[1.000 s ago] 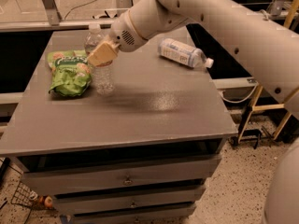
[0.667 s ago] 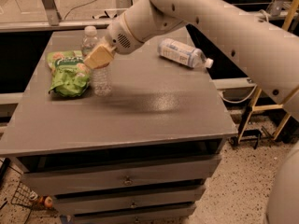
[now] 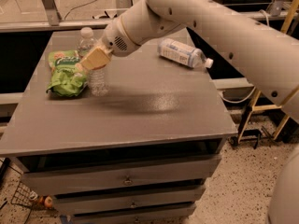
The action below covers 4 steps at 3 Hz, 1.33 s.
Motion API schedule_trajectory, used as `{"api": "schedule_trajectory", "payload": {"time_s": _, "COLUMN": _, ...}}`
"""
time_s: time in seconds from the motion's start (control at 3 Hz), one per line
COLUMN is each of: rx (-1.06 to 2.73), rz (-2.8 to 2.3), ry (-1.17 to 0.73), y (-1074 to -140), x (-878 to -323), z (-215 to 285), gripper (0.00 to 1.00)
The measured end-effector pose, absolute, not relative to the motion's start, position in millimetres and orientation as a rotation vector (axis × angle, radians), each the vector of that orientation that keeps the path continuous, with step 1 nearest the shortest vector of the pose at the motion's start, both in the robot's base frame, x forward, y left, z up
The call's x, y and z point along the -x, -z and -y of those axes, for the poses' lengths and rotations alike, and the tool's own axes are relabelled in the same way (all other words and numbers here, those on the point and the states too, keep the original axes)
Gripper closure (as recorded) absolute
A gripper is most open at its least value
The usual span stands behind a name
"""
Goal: Move water bottle near green rice chip bag
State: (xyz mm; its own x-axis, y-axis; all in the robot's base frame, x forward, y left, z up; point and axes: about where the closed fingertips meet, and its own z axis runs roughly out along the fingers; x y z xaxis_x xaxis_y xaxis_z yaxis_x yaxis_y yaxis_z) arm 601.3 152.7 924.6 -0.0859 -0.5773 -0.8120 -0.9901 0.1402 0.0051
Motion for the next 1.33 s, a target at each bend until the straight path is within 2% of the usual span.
{"api": "schedule_trajectory", "payload": {"time_s": 0.33, "rx": 1.519, "rz": -1.746, "ry": -0.785, "y": -923.8, "x": -599.9, "z": -155.4, "gripper": 0.53}}
{"api": "schedule_trajectory", "payload": {"time_s": 1.0, "rx": 1.527, "rz": -1.744, "ry": -0.790, "y": -922.8, "x": -598.0, "z": -159.0, "gripper": 0.06}}
{"api": "schedule_trajectory", "payload": {"time_s": 1.33, "rx": 1.529, "rz": -1.743, "ry": -0.791, "y": -922.4, "x": -597.3, "z": -160.3, "gripper": 0.00}}
